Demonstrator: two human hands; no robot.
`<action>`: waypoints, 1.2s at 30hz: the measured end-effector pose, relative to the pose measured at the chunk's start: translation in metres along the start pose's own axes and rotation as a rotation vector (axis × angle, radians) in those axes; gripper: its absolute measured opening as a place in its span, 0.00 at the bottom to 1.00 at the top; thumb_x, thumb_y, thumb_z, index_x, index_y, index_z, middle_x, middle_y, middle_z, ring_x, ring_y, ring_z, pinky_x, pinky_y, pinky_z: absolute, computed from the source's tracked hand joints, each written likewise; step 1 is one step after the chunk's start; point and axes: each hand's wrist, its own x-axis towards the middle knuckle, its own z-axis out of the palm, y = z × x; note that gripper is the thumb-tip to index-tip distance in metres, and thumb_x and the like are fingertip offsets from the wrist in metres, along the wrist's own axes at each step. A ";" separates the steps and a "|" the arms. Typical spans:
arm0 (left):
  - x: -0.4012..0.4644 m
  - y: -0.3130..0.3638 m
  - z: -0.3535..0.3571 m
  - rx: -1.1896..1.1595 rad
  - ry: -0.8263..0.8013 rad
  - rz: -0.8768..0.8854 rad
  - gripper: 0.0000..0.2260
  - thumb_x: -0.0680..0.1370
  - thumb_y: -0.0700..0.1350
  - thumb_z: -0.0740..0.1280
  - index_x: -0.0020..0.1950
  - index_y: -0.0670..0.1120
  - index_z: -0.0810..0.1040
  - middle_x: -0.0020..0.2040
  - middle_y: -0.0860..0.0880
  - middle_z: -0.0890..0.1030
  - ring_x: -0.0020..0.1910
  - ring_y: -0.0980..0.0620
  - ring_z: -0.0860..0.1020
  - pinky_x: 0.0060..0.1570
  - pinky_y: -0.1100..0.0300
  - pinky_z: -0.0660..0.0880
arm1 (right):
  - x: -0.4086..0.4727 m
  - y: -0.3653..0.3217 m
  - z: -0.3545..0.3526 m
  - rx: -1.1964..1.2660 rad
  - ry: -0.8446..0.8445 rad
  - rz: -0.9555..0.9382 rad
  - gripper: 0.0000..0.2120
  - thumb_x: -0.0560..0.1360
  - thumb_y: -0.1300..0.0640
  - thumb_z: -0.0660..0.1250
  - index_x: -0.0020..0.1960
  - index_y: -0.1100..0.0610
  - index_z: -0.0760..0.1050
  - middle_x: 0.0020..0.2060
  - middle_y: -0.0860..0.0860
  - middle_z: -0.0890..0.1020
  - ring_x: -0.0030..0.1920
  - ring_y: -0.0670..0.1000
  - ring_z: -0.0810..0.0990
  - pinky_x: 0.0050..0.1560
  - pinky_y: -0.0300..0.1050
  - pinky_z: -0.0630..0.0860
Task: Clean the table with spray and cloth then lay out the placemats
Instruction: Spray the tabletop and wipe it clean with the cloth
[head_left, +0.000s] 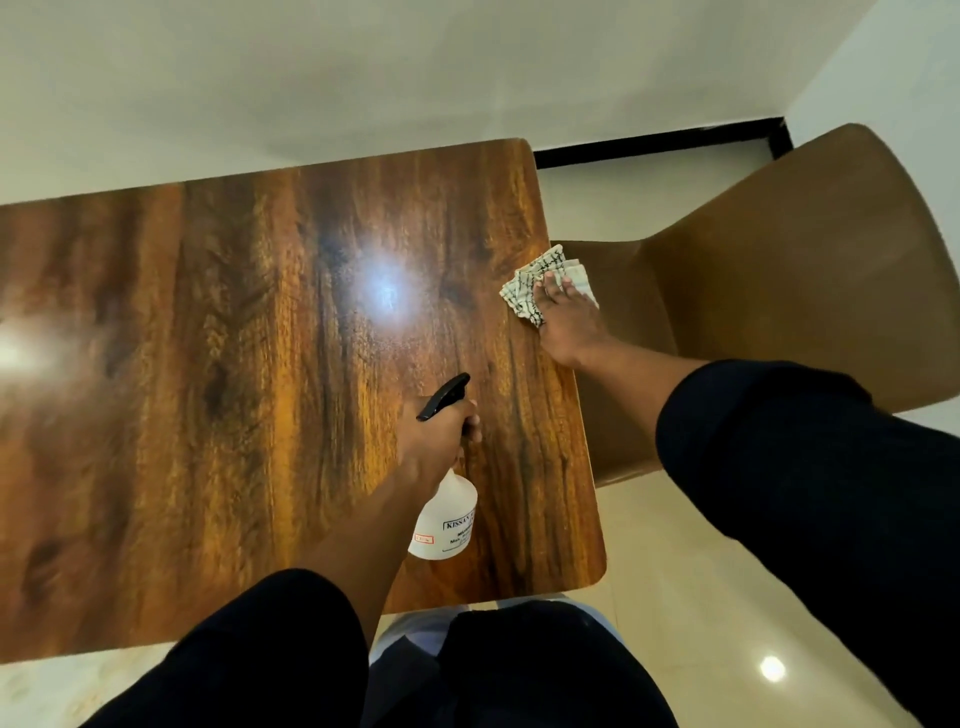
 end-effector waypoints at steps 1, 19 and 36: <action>-0.001 -0.002 0.001 0.004 0.002 0.000 0.09 0.81 0.40 0.70 0.43 0.37 0.83 0.35 0.40 0.83 0.22 0.55 0.74 0.27 0.59 0.69 | 0.001 0.001 0.000 -0.006 -0.004 -0.004 0.34 0.85 0.58 0.57 0.84 0.54 0.43 0.83 0.53 0.41 0.83 0.56 0.43 0.82 0.52 0.46; -0.049 -0.050 -0.022 -0.027 -0.024 0.041 0.08 0.81 0.39 0.69 0.42 0.40 0.83 0.35 0.40 0.83 0.23 0.53 0.73 0.26 0.59 0.70 | -0.154 -0.029 0.076 0.029 0.060 0.074 0.32 0.85 0.55 0.54 0.84 0.56 0.45 0.84 0.54 0.46 0.83 0.57 0.43 0.82 0.53 0.47; -0.109 -0.124 -0.201 -0.260 0.225 0.148 0.14 0.79 0.45 0.73 0.54 0.33 0.82 0.38 0.39 0.85 0.26 0.50 0.75 0.27 0.58 0.73 | -0.194 -0.254 0.068 1.036 0.038 0.199 0.12 0.81 0.55 0.66 0.47 0.63 0.81 0.43 0.58 0.86 0.45 0.59 0.85 0.41 0.47 0.74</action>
